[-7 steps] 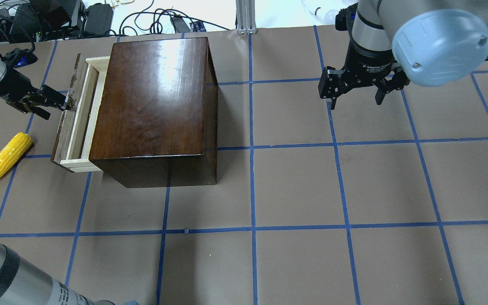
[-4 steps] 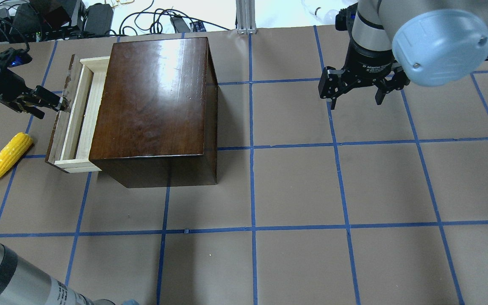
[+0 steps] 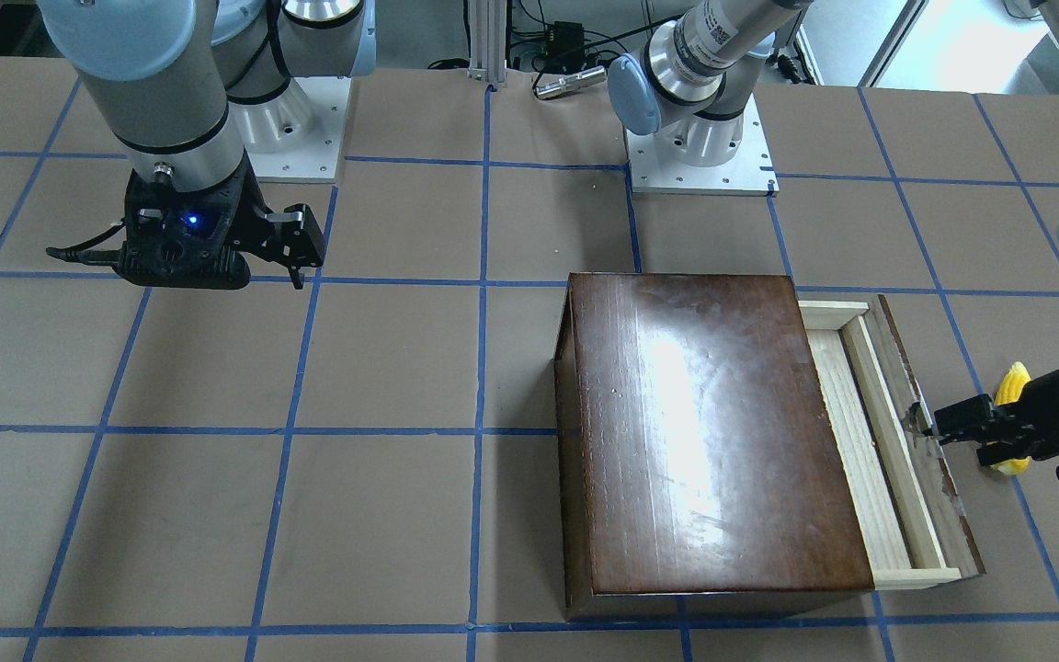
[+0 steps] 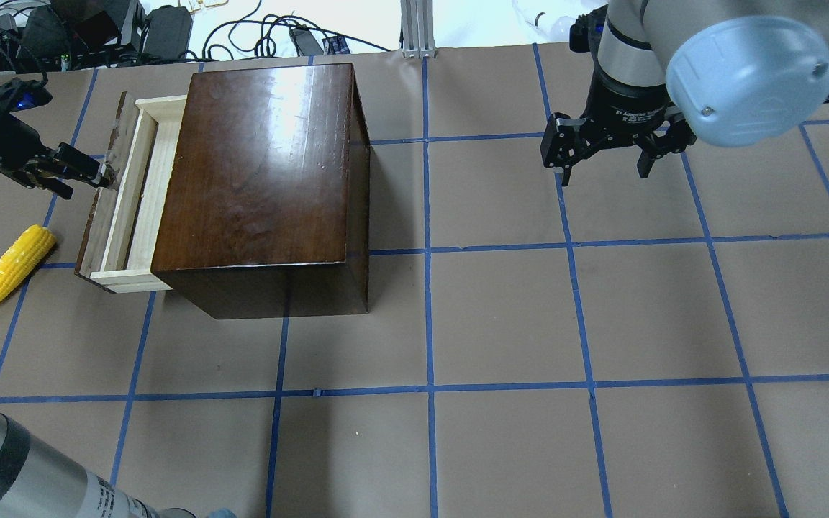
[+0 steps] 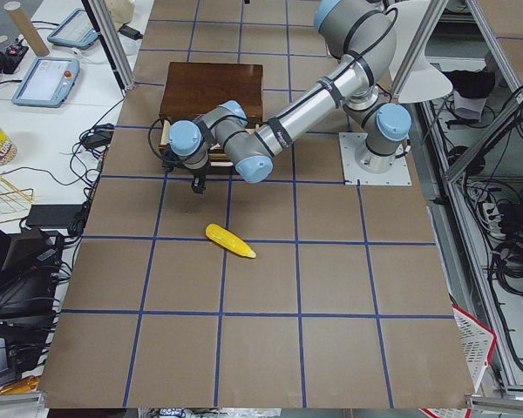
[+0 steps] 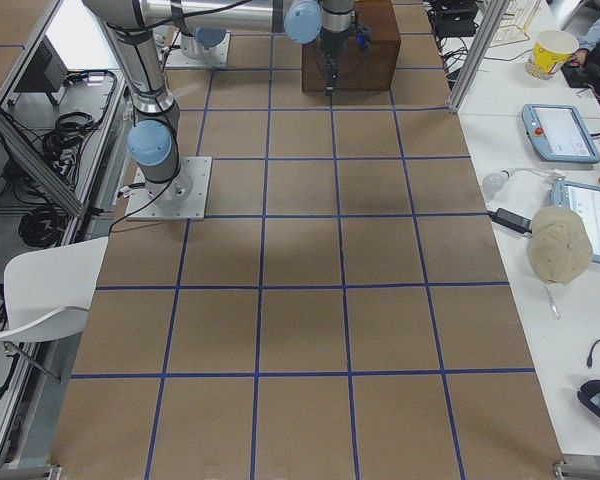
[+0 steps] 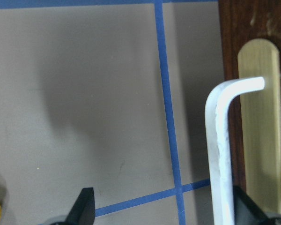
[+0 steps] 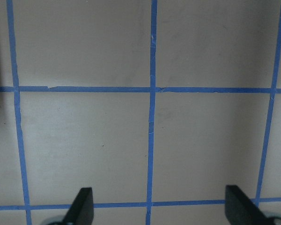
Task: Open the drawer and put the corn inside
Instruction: 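Release the handle and move the left gripper over the yellow corn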
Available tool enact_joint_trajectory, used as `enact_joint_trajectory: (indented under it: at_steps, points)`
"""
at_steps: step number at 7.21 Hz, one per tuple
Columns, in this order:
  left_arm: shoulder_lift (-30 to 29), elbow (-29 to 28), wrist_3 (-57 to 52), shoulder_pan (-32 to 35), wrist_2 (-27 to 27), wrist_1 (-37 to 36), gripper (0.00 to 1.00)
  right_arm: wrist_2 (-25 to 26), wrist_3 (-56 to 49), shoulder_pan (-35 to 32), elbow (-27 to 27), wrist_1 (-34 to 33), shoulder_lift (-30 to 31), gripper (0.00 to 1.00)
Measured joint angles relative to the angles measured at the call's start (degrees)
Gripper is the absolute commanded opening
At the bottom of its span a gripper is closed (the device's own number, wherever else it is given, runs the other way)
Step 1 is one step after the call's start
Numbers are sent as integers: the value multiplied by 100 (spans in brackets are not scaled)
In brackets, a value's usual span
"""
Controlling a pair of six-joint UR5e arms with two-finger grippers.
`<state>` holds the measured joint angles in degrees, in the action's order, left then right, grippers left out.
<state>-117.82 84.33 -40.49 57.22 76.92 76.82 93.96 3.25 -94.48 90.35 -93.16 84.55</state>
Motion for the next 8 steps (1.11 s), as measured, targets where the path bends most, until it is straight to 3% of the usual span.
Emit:
enact_joint_trajectory:
  at_steps: [8]
  points:
    - [223,-249,-133,-126,622,-60,100,0,0,0,0,2,0,100]
